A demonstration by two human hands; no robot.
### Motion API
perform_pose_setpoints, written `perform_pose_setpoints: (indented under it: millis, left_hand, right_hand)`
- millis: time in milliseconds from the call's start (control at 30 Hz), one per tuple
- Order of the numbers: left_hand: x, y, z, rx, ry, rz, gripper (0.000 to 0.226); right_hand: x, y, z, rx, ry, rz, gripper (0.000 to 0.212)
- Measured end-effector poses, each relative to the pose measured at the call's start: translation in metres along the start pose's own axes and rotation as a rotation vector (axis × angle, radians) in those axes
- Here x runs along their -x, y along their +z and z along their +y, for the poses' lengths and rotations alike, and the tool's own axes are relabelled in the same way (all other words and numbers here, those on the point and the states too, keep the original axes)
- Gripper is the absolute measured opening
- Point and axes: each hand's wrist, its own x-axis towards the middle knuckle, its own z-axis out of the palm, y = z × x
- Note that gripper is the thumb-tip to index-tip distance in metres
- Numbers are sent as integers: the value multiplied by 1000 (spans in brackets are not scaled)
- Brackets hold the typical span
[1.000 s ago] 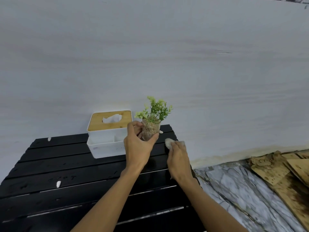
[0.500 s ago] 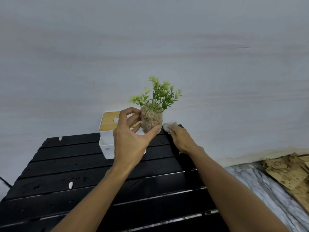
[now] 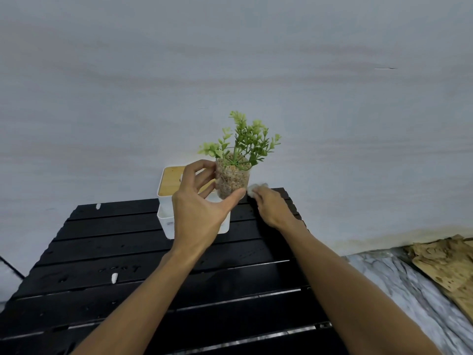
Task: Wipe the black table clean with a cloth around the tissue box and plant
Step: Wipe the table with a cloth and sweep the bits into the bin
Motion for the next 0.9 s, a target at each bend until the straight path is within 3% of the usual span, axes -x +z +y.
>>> perform_pose_setpoints:
  millis: [133,233,367,467,533,733,900]
  left_hand:
    - [-1,-4,2,-9,5,7,65]
    - [0,-5,4,4,-2,10,64]
    - [0,-8,3,12,-4,18,63]
    - [0,-10,-1,7,-16,18,63]
    - [-1,-10,-4,7,-20,19,64]
    - [-1,-12,-7,-3,-12,9,64]
    - [1,-12,-1,31,-35,6,63]
  right_hand:
    - [10,0,-12,-34,-166,-152,29]
    - [28,-16,-10,-99,-140,-180,24]
    - [27,-31,3,-181,-56,64,24]
    - [12,-23,8,-164,31,105,27]
    - [3,-11,4,-155,61,63,29]
    - [5,9,-15,-79,-237,-146,27]
    - [39,-6,-8,-90,-318,-246,27]
